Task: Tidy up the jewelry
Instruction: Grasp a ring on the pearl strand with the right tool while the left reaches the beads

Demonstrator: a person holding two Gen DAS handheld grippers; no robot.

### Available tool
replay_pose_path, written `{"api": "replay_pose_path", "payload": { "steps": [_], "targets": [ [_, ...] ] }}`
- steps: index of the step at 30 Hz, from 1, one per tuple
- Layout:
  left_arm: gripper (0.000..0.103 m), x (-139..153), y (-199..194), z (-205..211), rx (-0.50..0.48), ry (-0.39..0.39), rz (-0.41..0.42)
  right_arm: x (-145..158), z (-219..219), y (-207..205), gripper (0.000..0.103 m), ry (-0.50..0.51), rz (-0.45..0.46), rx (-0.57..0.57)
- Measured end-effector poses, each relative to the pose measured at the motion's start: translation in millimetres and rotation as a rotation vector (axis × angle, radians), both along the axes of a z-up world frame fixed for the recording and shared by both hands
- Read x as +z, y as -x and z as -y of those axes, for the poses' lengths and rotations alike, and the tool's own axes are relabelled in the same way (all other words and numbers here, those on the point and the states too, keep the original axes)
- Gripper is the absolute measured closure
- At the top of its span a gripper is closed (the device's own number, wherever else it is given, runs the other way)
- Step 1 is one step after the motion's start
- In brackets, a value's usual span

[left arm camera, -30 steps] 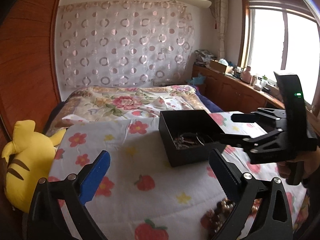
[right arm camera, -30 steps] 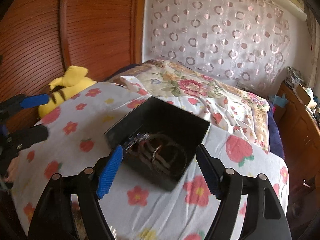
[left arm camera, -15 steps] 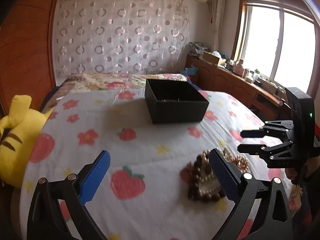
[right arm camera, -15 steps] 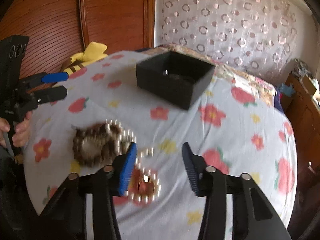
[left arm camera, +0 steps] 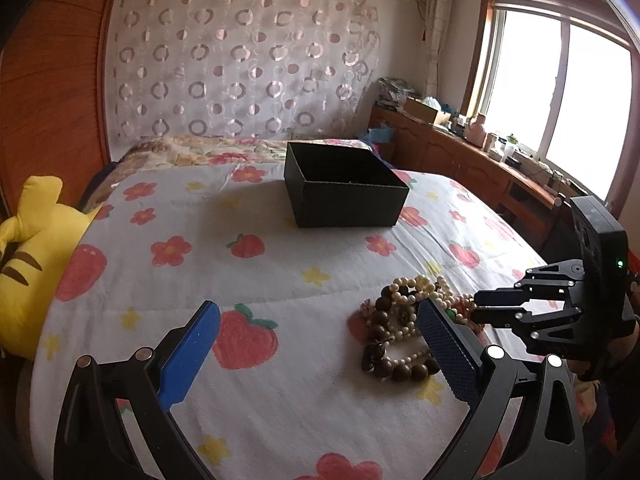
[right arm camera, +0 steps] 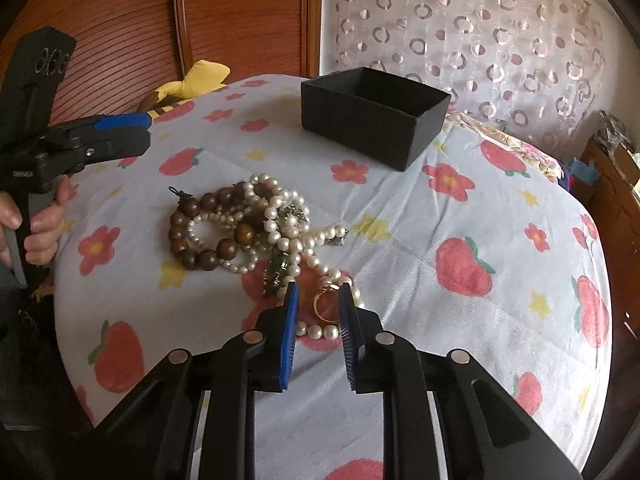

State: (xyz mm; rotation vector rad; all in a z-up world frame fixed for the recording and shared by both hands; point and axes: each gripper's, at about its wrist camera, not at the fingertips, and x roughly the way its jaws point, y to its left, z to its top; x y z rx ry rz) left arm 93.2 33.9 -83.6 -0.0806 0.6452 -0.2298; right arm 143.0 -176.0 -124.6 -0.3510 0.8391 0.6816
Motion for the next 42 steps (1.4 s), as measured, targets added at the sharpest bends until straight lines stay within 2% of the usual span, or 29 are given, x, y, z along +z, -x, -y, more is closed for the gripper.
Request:
{"api": "replay_pose_path", "payload": {
  "steps": [14,15,19,27,34,40,41,42],
  "targets": [
    [0.008,-7,0,4,-0.006,0.001,-0.014,0,-14,-7,0.083,0.079,0.029,0.011],
    [0.008,-7,0,4,-0.006,0.002,-0.015,-1,-14,-6,0.096,0.073,0.018,0.024],
    [0.008,-7,0,4,-0.006,0.001,-0.016,0,-14,-4,0.096,0.088,0.046,0.021],
    [0.008,-10,0,6,-0.013,-0.006,-0.026,18,6,-3,0.096,0.008,0.071,-0.018],
    [0.008,-18,-4,19,-0.053,-0.051,-0.068,25,18,2,0.096,-0.044,0.090,-0.046],
    [0.046,-25,-16,26,-0.095,-0.046,-0.140,11,24,1,0.096,-0.081,0.073,-0.087],
    [0.059,-27,-17,28,-0.102,-0.047,-0.153,10,24,1,0.096,-0.087,0.071,-0.092],
    [0.067,-29,-20,29,-0.114,-0.045,-0.174,8,25,1,0.096,-0.093,0.068,-0.096]
  ]
}}
